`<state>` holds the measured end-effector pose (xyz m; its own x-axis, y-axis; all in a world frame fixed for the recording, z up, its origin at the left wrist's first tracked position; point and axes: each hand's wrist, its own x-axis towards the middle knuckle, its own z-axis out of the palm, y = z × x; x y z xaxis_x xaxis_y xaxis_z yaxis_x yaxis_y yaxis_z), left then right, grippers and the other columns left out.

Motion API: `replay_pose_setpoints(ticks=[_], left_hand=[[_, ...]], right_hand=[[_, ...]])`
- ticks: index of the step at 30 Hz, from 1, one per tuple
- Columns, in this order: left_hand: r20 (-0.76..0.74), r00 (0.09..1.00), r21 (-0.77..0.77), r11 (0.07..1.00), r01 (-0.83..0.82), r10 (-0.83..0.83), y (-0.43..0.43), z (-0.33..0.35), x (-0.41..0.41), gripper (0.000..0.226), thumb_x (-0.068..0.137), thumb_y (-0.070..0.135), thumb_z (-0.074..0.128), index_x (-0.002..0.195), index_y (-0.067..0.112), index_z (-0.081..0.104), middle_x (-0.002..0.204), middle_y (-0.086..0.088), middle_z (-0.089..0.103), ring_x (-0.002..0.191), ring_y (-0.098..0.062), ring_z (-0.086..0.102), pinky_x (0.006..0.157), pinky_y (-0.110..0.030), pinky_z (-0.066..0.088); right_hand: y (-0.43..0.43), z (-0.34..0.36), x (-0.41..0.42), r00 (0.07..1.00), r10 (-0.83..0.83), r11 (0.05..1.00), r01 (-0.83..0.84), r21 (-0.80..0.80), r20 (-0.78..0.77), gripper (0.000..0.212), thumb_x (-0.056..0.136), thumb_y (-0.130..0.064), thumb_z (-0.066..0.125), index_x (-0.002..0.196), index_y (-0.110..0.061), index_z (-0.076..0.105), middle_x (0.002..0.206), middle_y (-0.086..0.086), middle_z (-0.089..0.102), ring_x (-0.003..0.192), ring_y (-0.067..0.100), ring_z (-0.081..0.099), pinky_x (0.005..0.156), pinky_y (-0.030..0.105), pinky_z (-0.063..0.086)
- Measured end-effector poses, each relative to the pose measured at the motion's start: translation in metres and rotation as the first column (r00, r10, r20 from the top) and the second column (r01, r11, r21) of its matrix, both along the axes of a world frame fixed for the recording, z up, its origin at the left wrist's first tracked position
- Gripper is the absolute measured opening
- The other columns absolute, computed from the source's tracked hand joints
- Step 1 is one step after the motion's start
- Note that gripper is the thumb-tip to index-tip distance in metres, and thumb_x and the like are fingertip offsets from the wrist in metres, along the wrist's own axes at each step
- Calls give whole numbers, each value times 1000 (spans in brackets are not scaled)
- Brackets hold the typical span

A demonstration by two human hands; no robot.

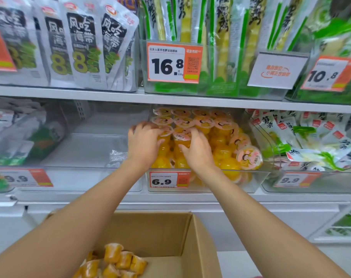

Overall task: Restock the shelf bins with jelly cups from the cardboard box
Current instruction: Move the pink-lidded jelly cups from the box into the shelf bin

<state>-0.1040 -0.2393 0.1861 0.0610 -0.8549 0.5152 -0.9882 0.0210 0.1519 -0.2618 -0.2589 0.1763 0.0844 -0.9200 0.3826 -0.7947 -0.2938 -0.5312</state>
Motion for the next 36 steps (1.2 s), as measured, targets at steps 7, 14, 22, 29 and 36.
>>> replay_pose_setpoints(ticks=[7,14,22,29,36], left_hand=[[-58,998,8,1000,23,-22,2,-5,0,46,87,31,67,131,40,55,137,7,54,133,-20,37,103,-44,30],[-99,989,-224,971,89,-114,43,-13,-6,27,78,24,73,104,21,66,107,2,61,105,-23,52,86,-38,38],[-387,904,149,955,255,-181,137,-75,-3,10,83,19,60,81,25,53,65,9,53,65,-12,52,58,-32,42],[-406,913,683,677,274,39,199,-196,24,7,82,19,63,82,26,60,77,11,61,80,-15,61,72,-27,48],[-387,912,921,112,373,138,266,-306,34,32,88,25,65,118,15,66,102,3,60,89,-11,57,75,-20,47]], right_hand=[[1,1,-3,989,-59,997,50,-65,-139,58,87,-32,68,139,-20,45,146,4,40,134,23,35,112,39,31],[41,1,-14,995,35,962,-60,-268,-96,29,88,-21,63,117,-18,60,116,-1,52,110,18,47,96,35,42],[123,-60,-12,972,210,942,-231,-244,-110,14,78,-2,61,90,-9,64,92,5,54,90,26,55,71,36,47],[178,-170,1,867,385,840,-188,508,-316,29,87,-6,53,113,-16,64,116,8,55,114,26,51,97,34,43],[233,-276,7,777,599,319,-14,948,-190,18,87,-5,56,100,-6,67,106,13,67,95,28,63,87,29,48]])
